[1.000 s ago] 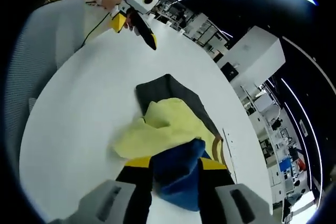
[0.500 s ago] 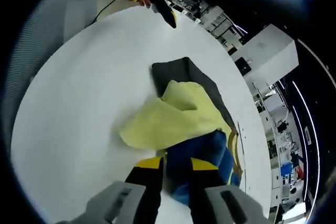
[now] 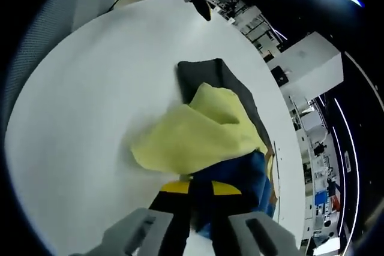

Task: Fold the garment on the visible template until the final outline fits inside the template.

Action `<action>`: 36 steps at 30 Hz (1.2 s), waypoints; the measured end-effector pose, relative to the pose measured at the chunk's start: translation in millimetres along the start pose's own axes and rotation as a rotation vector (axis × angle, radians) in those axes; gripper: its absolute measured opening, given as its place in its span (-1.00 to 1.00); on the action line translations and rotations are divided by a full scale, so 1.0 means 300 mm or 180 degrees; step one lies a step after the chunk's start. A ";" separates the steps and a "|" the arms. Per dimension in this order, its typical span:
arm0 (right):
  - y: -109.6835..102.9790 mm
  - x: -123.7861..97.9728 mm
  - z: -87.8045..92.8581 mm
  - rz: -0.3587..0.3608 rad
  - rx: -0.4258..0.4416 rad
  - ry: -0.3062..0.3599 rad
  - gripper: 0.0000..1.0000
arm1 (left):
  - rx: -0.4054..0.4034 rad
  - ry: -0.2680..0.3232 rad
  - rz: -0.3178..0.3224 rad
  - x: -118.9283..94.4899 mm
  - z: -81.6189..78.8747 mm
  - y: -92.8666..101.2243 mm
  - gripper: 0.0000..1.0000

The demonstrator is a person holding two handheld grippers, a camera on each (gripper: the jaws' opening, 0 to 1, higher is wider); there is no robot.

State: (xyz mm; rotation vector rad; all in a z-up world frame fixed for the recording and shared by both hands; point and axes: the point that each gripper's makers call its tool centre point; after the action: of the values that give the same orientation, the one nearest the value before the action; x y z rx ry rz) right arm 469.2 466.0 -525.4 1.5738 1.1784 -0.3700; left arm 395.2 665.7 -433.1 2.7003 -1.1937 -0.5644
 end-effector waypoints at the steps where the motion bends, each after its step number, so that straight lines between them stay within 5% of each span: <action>1: 0.003 0.004 0.007 0.0013 -0.0046 -0.0034 -0.91 | -0.0007 0.0000 -0.0002 -0.001 0.001 -0.001 0.44; 10: 0.015 -0.015 0.004 0.0043 0.0027 -0.0016 -1.00 | -0.0021 0.0004 -0.0020 -0.004 0.007 -0.004 0.44; 19: 0.037 -0.058 -0.003 0.0121 0.0463 0.0114 -1.00 | -0.0015 0.0018 -0.0002 0.001 0.003 0.007 0.44; 36: 0.138 -0.261 -0.007 0.0524 0.0920 0.0265 -1.00 | 0.0008 0.0016 0.0045 0.006 0.001 0.027 0.43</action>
State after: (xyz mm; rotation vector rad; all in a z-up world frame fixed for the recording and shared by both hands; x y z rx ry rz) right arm 466.5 432.7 -443.4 1.9396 1.0839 -0.3820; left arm 390.7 658.9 -431.9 2.6915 -1.2119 -0.5543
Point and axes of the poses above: the point that each gripper's makers call its tool centre point, and the gripper's own axes: x roughly forward along the fingers, y roughly to its right, z roughly out of its underside, and after that the axes turned 3 degrees about -z, right-handed
